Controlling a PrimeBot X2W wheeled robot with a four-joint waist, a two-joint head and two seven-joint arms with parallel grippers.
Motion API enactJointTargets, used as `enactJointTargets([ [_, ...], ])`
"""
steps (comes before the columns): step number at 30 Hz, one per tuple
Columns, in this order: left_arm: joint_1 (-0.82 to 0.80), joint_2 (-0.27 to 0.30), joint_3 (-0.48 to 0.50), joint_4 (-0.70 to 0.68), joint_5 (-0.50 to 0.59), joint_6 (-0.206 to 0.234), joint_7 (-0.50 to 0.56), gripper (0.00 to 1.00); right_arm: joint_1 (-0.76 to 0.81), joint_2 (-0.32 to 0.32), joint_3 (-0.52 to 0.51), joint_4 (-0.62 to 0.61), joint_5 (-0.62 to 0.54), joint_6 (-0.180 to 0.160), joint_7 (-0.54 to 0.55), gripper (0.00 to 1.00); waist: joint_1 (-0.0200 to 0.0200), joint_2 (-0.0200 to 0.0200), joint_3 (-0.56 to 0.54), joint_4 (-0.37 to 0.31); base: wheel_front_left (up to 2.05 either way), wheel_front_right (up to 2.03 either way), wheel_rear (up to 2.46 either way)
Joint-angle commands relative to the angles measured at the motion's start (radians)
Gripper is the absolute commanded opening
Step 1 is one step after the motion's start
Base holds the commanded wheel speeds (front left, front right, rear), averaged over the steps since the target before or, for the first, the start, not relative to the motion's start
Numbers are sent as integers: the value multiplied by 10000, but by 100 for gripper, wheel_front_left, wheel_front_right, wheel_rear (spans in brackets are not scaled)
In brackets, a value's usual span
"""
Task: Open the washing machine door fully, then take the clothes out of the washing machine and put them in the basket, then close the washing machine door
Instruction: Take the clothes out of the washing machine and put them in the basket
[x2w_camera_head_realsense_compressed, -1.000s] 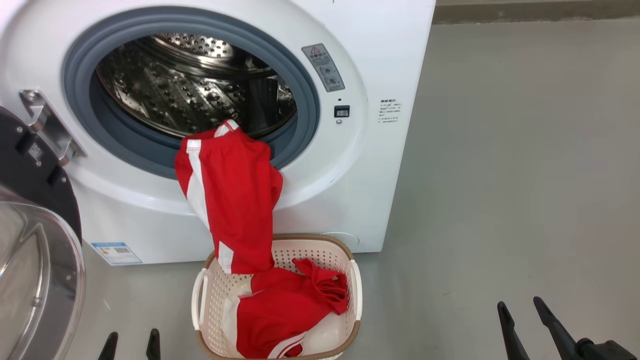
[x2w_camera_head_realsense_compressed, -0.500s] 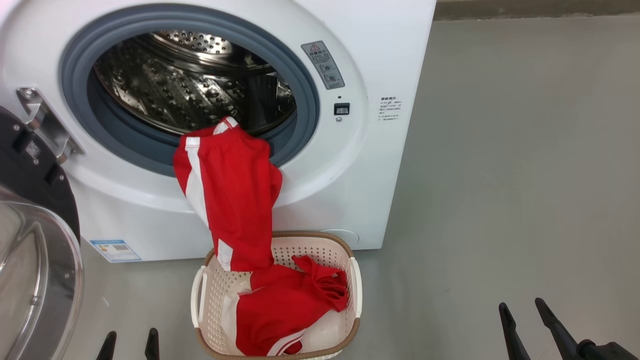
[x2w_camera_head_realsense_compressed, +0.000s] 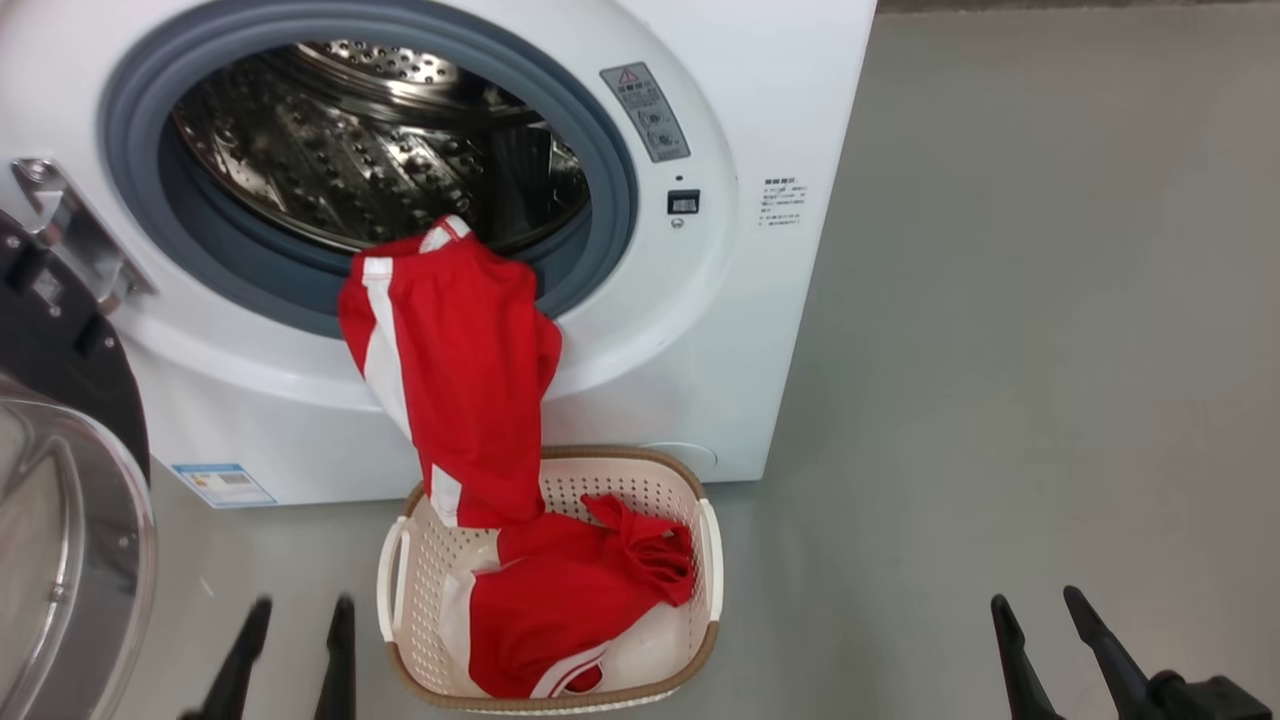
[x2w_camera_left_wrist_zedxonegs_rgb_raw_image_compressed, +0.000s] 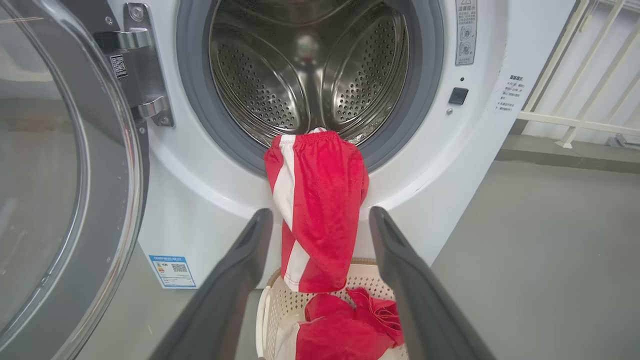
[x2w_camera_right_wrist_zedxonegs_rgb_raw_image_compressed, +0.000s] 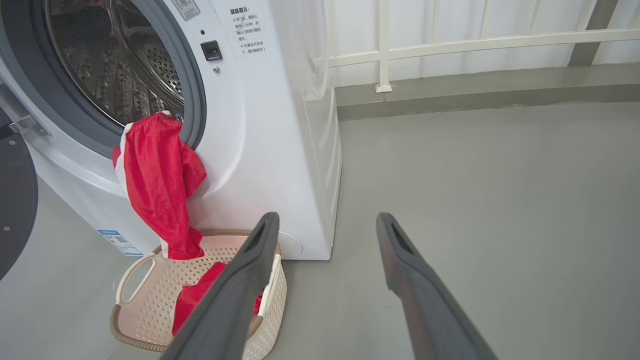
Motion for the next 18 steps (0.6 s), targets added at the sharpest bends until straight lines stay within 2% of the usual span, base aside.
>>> enactJointTargets([
  [1,-582,214,239,-156,-64,-54,-51,100,-447,-129,230,-264,-63,62,-65,100,0,-1,150,-62,0,0,0],
  [8,-1837,565,-166,350,-297,-54,-51,100,-931,-4,358,-296,-141,62,-65,100,0,-1,747,-220,0,0,0],
  [18,-4065,947,-948,2023,-670,-54,-51,100,-1771,141,619,-235,-186,62,-65,100,0,-1,1851,-331,0,0,0],
])
